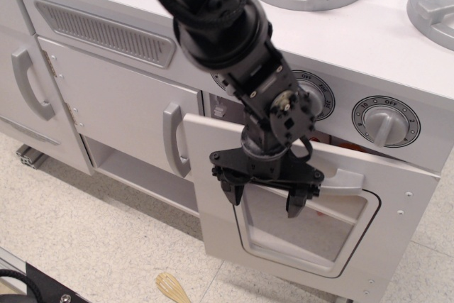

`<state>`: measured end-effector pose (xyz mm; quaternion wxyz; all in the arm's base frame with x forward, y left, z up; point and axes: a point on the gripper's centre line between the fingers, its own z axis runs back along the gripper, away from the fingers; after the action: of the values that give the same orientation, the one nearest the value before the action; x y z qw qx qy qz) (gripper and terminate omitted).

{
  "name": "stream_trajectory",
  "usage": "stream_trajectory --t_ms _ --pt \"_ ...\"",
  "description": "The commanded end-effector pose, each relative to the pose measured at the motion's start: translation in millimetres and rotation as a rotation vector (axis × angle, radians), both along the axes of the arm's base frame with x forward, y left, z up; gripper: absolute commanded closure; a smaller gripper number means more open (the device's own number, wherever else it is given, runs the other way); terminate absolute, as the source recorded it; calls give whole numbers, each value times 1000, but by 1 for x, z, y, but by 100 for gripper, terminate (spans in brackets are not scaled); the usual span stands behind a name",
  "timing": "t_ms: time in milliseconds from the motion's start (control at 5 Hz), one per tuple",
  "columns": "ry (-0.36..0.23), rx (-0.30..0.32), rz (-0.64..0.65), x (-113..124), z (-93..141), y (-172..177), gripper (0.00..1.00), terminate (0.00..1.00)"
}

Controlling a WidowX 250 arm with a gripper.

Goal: Close oven

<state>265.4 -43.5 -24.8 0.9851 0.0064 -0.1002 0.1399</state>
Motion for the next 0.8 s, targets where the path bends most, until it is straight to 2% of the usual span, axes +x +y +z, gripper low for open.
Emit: stream_trajectory --t_ms 0,200,600 --pt "-34 4 30 21 9 3 0 0" --pt "-44 8 31 23 10 3 0 0" --pt "-2 3 -65 -6 20 -8 0 0"
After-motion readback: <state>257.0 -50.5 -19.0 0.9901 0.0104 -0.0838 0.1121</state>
